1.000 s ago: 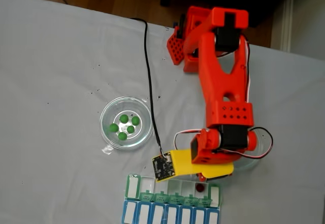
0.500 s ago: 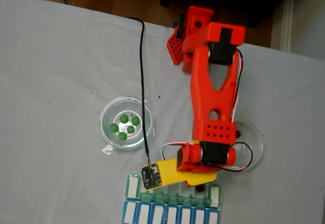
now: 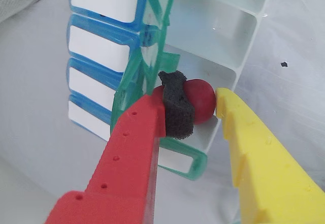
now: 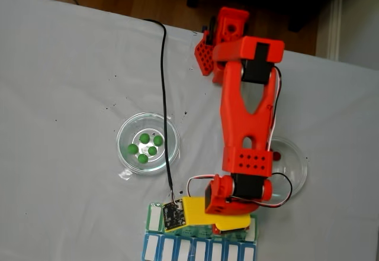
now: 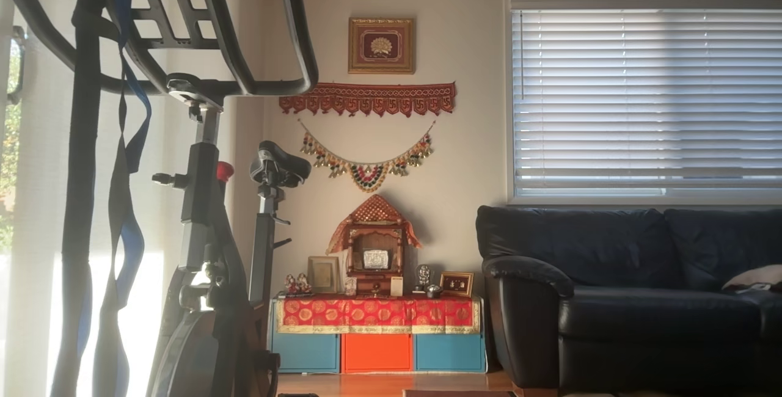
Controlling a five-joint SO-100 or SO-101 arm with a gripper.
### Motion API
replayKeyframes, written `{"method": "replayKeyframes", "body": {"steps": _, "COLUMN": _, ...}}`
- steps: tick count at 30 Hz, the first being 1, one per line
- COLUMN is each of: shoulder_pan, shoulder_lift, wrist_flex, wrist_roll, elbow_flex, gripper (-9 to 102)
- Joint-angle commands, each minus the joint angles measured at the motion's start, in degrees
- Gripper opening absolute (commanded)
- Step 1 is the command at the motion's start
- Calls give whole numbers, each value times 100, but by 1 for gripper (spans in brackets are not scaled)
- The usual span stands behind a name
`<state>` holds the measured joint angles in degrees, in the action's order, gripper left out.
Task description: Sort medicines into box.
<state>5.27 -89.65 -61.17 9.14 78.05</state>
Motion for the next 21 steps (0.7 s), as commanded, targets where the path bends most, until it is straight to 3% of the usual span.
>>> {"method": "replayKeyframes", "body": {"steps": 1, "shoulder_pan": 105, "shoulder_lift": -413, "wrist_flex": 404, "wrist_roll": -123, "elbow_flex": -114, "gripper": 1}}
{"method": "replayKeyframes", "body": {"steps": 21, "shoulder_pan": 264, "shoulder_lift": 141, "wrist_flex": 457, "wrist_roll": 79, "elbow_flex": -79, "gripper": 2}}
